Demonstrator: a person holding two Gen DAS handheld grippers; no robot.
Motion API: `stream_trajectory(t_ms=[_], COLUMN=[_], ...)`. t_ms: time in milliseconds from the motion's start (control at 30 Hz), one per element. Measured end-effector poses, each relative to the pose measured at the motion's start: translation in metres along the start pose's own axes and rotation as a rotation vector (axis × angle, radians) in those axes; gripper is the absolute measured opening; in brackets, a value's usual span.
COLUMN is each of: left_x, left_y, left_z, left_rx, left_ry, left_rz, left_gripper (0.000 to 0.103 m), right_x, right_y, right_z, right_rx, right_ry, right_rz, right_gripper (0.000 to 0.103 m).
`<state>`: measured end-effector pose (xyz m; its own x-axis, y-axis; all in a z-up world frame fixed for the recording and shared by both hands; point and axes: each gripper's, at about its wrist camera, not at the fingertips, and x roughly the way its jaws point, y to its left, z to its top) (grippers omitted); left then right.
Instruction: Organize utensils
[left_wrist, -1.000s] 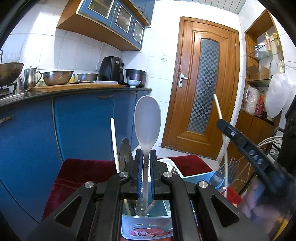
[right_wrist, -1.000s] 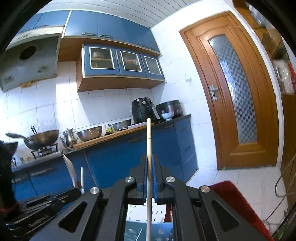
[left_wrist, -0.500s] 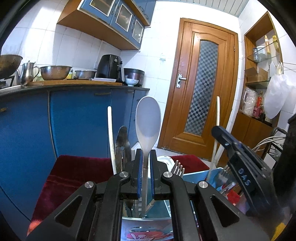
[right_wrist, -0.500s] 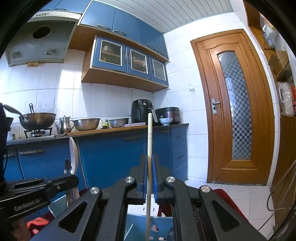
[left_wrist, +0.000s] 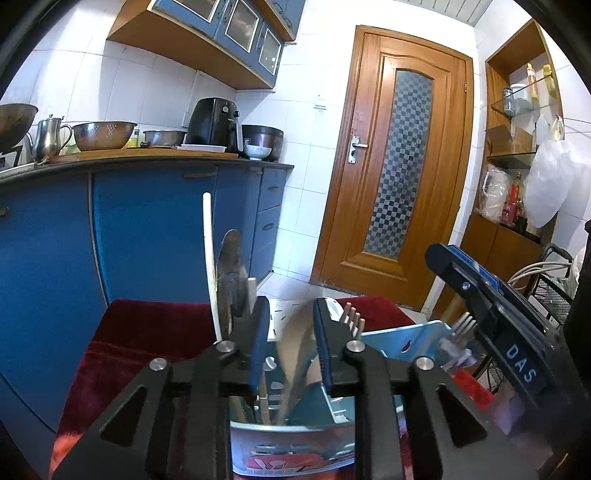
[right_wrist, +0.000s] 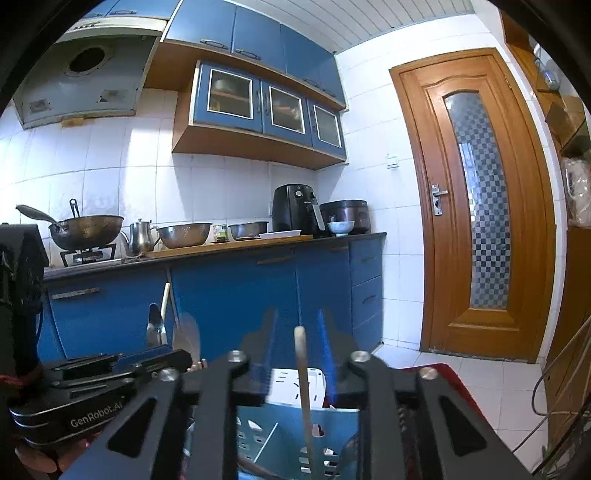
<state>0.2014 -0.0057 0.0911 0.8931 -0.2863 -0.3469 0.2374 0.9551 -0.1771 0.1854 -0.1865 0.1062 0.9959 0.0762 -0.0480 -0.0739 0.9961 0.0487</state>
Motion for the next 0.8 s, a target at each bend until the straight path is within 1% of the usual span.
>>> stream_trajectory(t_ms=[133, 267, 367, 433, 533, 600, 667, 800], left_x=[-0.007, -0.02, -0.031, -0.041, -0.056, -0.066, -0.077, -0.097], left_y=[-0.006, -0.012, -0.016, -0.017, -0.019, -0.02, -0.021, -0.021], left_z=[0.004, 0.006, 0.007, 0.007, 0.008, 0.008, 0.006, 0.0], left_rx=[0.015, 0.028, 0.043, 0.047, 0.051, 0.059, 0.069, 0.064], left_ry=[-0.004, -0.007, -0.006, -0.007, -0.007, -0.008, -0.006, 0.007], left_rz=[0.005, 0.004, 0.014, 0.019, 0.035, 0.045, 0.063, 0.091], left_gripper=[0.027, 0.027, 0.027, 0.028, 0.035, 0.038, 0.046, 0.056], right_x=[-0.008, -0.022, -0.033, -0.042, -0.057, -0.066, -0.075, -0.095], right_y=[0.004, 0.005, 0.004, 0.004, 0.005, 0.006, 0.007, 0.013], right_z=[0.006, 0.014, 0.021, 0.024, 0.026, 0.026, 0.024, 0.018], right_rx=[0.003, 0.017, 0.05, 0.073, 0.098, 0.11, 0.119, 0.125], right_ry=[0.002, 0.001, 0.017, 0.034, 0.06, 0.082, 0.105, 0.136], right_rz=[0.014, 0.031, 0.052, 0.061, 0.074, 0.082, 0.089, 0.085], right_gripper=[0.036, 0.037, 0.038, 0.041, 0.042, 0.043, 0.046, 0.052])
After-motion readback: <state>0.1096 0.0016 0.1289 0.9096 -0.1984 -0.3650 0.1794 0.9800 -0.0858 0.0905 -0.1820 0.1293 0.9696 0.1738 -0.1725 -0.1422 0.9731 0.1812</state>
